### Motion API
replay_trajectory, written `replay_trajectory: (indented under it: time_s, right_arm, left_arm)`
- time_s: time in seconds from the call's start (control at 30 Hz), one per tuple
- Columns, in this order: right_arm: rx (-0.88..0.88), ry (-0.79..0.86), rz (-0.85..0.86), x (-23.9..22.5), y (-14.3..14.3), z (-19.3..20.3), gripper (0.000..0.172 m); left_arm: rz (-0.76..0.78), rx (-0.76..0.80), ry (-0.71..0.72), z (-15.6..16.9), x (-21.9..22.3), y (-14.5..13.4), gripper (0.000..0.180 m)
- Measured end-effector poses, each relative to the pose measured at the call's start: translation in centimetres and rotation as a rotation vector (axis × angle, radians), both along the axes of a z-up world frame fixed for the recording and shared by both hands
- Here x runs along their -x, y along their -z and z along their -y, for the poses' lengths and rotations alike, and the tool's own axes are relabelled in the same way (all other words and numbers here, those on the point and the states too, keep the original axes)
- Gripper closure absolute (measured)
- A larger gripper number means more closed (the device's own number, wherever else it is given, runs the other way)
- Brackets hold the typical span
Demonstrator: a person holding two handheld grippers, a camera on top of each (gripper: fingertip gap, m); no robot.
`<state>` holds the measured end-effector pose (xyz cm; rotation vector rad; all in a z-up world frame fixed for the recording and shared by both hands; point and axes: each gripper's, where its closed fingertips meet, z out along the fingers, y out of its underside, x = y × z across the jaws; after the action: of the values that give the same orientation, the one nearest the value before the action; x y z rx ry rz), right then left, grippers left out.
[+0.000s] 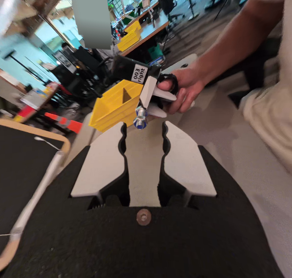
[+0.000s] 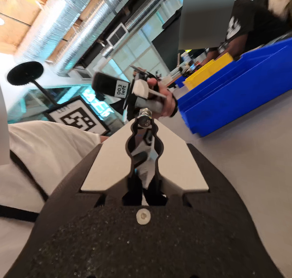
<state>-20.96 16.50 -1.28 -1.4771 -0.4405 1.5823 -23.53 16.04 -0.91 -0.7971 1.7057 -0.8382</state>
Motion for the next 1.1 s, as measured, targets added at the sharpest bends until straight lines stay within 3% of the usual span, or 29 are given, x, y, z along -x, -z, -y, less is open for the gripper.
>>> replay_trajectory:
  time_s: [0.07, 0.3, 0.47, 0.6, 0.73, 0.9, 1.1]
  right_arm:
    - [0.037, -0.046, -0.033, 0.4, -0.1, 0.4, 0.155]
    - [0.127, -0.164, -0.106, 1.4, -0.1, 1.4, 0.155]
    - [0.185, -0.218, -0.168, 1.6, -0.3, 1.5, 0.155]
    - [0.179, -0.227, -0.192, 1.5, -0.7, 1.5, 0.155]
    - [0.098, -0.169, -0.14, 1.0, -0.8, 1.2, 0.155]
    - [-0.125, -0.007, 0.051, 0.5, -0.6, 0.9, 0.155]
    - [-0.438, 0.18, 0.334, 0.7, -0.1, 1.4, 0.155]
  left_arm:
    - [0.009, -0.098, -0.008, 0.3, 0.0, -0.4, 0.142]
    - [-0.037, -0.116, 0.039, 1.3, -0.4, 0.3, 0.143]
    - [-0.06, -0.222, 0.008, 0.9, -0.4, 0.9, 0.163]
    - [-0.043, -0.179, -0.012, 1.0, -0.5, 0.3, 0.163]
    - [-0.071, 0.128, -0.051, 1.0, -0.8, 0.4, 0.163]
    - [-0.101, 0.77, -0.06, 1.1, -1.3, 0.3, 0.163]
    - [-0.158, 1.487, 0.032, 1.4, -1.1, 0.1, 0.164]
